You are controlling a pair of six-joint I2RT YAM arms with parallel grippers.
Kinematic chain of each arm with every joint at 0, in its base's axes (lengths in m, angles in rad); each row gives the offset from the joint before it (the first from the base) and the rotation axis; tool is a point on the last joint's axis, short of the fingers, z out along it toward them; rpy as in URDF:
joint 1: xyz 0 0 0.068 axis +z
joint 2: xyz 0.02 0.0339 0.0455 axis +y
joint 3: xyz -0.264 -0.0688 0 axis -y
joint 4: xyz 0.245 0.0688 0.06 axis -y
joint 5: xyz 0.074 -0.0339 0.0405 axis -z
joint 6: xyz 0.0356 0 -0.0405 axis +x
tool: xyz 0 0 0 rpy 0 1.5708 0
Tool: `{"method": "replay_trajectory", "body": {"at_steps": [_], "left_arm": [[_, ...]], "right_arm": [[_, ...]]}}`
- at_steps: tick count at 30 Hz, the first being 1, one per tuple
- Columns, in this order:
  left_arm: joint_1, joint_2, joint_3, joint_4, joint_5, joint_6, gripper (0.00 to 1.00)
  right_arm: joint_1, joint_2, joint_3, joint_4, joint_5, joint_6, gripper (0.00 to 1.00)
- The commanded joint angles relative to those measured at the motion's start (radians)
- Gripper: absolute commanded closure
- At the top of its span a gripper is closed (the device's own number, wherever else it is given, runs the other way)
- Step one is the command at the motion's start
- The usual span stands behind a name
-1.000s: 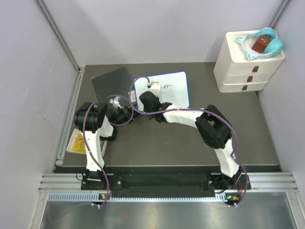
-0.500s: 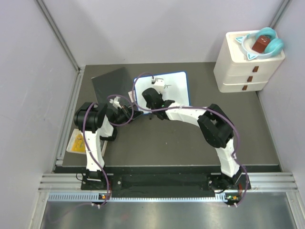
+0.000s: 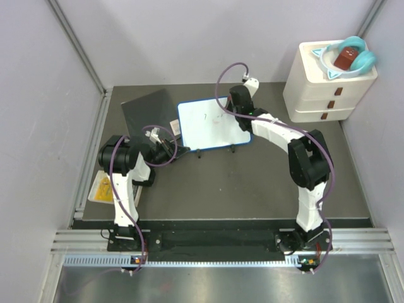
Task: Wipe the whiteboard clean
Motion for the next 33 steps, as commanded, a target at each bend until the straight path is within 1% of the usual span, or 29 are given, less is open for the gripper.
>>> {"method": "replay_trajectory", "body": {"at_steps": [1, 2, 4, 9, 17, 24, 27, 29, 33], "left_arm": [[0.002, 0.046, -0.012, 0.208, -0.025, 0.040, 1.00], [0.002, 0.046, -0.010, 0.206, -0.025, 0.040, 1.00], [0.002, 0.047, -0.007, 0.208, -0.023, 0.039, 1.00], [0.000, 0.044, -0.010, 0.206, -0.022, 0.040, 1.00], [-0.001, 0.043, -0.010, 0.206, -0.025, 0.043, 1.00], [-0.001, 0.044, -0.010, 0.208, -0.025, 0.043, 1.00], [-0.003, 0.043, -0.012, 0.208, -0.025, 0.045, 1.00], [-0.003, 0.038, -0.015, 0.208, -0.023, 0.045, 1.00], [-0.003, 0.040, -0.015, 0.208, -0.022, 0.046, 1.00]], "right_arm": [[-0.064, -0.015, -0.050, -0.003, -0.035, -0.034, 1.00], [-0.065, -0.011, -0.051, 0.001, -0.053, -0.044, 1.00], [-0.063, 0.006, -0.060, 0.040, -0.140, -0.065, 1.00], [-0.035, 0.029, -0.091, 0.079, -0.220, -0.065, 1.00], [0.064, 0.012, -0.178, 0.125, -0.205, -0.039, 1.00], [0.167, 0.031, -0.177, 0.139, -0.177, 0.008, 1.00], [0.176, 0.046, -0.177, 0.142, -0.173, 0.034, 1.00], [0.173, 0.049, -0.174, 0.116, -0.130, 0.045, 1.00], [0.124, 0.028, -0.185, 0.090, -0.112, 0.039, 1.00]]}}
